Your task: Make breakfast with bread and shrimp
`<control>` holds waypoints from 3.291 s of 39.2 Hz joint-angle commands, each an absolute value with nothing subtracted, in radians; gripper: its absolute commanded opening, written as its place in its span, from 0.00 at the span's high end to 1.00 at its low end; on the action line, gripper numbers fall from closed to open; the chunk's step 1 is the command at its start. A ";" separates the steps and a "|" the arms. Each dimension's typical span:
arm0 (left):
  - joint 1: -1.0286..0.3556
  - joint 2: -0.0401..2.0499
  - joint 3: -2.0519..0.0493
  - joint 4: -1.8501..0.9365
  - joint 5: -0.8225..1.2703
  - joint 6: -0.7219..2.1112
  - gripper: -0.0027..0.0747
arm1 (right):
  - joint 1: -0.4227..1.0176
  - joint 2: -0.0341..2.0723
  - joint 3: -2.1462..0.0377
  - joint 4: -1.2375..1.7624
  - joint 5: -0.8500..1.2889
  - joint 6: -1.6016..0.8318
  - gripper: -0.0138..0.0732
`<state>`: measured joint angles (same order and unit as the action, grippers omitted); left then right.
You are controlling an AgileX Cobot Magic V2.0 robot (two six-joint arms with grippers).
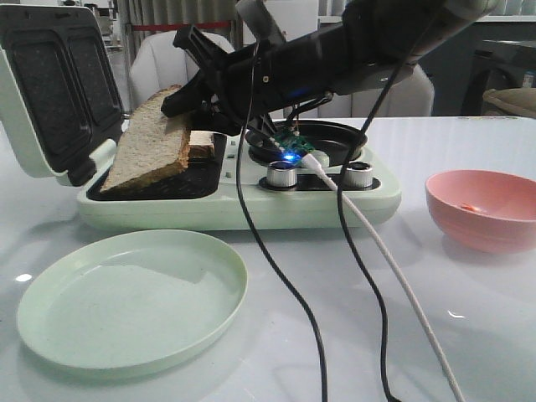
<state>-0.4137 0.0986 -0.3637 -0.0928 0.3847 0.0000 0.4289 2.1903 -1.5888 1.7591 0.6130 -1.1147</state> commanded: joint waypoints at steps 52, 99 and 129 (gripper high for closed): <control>-0.421 0.110 -0.387 -0.104 0.304 -0.011 0.23 | 0.465 2.094 -2.266 0.016 1.061 -0.007 0.31; -0.421 0.110 -0.387 -0.104 0.304 -0.011 0.23 | 0.465 1.104 -1.237 0.033 0.592 -0.050 0.31; -0.421 0.110 -0.387 -0.104 0.304 -0.011 0.23 | 0.465 0.134 -0.403 0.084 0.303 -0.050 0.31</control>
<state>-0.4137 0.0986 -0.3637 -0.0928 0.3847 0.0000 0.4698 0.2111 -0.4109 0.0577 0.3751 -0.0385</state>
